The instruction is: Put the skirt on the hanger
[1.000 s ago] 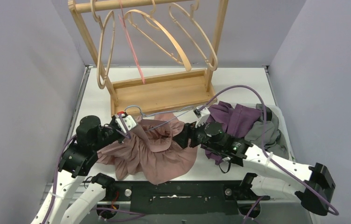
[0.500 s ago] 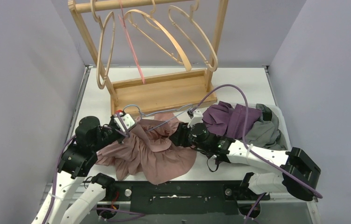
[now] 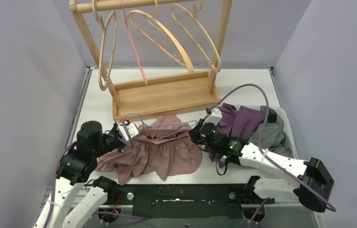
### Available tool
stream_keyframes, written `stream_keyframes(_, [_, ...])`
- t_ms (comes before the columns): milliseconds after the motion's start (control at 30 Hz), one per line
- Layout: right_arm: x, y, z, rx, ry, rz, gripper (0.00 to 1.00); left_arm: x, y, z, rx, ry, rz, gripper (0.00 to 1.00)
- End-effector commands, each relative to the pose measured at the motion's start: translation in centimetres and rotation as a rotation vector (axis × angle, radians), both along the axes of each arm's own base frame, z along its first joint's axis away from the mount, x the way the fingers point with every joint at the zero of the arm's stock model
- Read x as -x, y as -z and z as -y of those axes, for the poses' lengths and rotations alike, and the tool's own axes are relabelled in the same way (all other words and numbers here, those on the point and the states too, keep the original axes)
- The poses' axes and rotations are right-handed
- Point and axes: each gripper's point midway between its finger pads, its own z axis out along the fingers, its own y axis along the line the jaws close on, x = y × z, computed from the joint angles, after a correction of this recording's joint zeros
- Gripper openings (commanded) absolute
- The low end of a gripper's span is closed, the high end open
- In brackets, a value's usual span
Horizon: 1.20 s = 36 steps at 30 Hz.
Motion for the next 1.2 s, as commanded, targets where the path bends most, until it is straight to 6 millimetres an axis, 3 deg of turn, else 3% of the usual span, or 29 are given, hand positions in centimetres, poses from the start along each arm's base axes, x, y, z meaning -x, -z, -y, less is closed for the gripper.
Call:
stream_keyframes(0, [-2.2, -3.6, 5.5, 0.004, 0.222, 0.039, 0.00, 1.2, -1.4, -0.2, -0.074, 0.084, 0.062, 0.00])
stream_keyframes(167, [-3.1, -6.5, 8.5, -0.030, 0.288, 0.072, 0.00, 1.5, -0.3, -0.5, -0.121, 0.101, 0.014, 0.00])
stream_keyframes(333, [-2.9, -9.0, 8.1, -0.029, 0.211, 0.103, 0.00, 0.2, 1.0, -1.4, -0.183, 0.041, -0.043, 0.00])
stream_keyframes(600, [-1.5, -12.3, 2.9, -0.087, -0.127, 0.174, 0.00, -0.7, 1.0, -0.3, -0.188, 0.076, -0.095, 0.00])
stream_keyframes(800, [-1.2, -13.0, -1.0, -0.105, -0.280, 0.194, 0.00, -1.6, 0.2, 1.2, -0.140, 0.120, -0.086, 0.00])
stream_keyframes(967, [-2.2, -12.1, -2.5, -0.061, -0.290, 0.194, 0.00, -2.0, 0.2, 1.9, -0.114, 0.136, -0.083, 0.00])
stream_keyframes(1167, [-0.1, -14.2, -6.4, -0.178, -0.481, 0.282, 0.00, -1.7, 0.3, 3.4, -0.045, 0.188, -0.058, 0.00])
